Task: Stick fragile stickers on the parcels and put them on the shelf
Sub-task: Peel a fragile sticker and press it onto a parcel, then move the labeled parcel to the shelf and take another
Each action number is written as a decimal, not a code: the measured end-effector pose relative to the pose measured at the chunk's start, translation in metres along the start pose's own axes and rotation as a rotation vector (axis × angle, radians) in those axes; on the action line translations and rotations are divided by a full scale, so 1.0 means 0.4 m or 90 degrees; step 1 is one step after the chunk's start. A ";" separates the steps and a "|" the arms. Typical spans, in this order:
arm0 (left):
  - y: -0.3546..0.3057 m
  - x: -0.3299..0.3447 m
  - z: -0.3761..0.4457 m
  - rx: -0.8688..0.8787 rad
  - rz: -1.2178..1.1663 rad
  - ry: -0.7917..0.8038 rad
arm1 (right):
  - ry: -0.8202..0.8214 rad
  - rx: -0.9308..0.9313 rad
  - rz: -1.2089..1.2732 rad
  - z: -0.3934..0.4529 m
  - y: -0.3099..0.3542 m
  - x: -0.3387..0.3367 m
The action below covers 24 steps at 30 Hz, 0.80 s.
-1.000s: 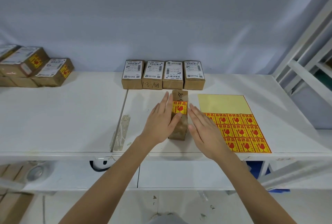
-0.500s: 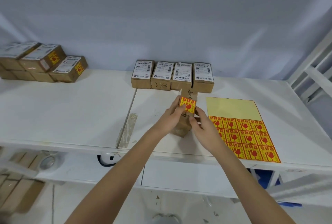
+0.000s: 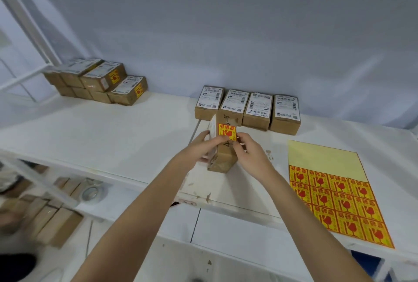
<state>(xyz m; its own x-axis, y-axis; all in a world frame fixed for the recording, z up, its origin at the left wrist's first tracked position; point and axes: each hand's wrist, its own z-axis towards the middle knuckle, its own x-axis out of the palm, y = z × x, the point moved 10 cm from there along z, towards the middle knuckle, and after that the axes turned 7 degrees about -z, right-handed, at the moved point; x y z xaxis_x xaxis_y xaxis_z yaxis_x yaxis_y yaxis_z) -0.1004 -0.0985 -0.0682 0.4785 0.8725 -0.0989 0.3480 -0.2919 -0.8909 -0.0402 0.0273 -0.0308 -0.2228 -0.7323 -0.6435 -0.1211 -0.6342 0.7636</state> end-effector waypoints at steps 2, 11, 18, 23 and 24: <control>-0.026 -0.045 0.006 0.023 -0.004 -0.041 | 0.009 -0.001 -0.026 0.040 0.032 0.014; -0.128 -0.243 0.075 0.076 -0.032 -0.173 | 0.005 -0.023 -0.239 0.254 0.142 0.070; -0.187 -0.382 0.169 0.073 0.129 -0.192 | -0.035 0.011 -0.405 0.388 0.168 0.126; -0.194 -0.471 0.236 0.060 0.212 -0.188 | -0.043 0.054 -0.500 0.467 0.171 0.171; -0.197 -0.484 0.247 0.064 0.220 -0.187 | -0.044 0.062 -0.514 0.482 0.169 0.176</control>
<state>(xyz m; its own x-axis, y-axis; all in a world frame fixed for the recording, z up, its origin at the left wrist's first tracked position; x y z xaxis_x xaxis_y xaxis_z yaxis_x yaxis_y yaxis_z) -0.3001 -0.2056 -0.0228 0.2993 0.8087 -0.5064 0.1208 -0.5585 -0.8207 -0.2505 -0.0192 -0.0144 -0.0901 -0.0393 -0.9952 -0.3523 -0.9333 0.0688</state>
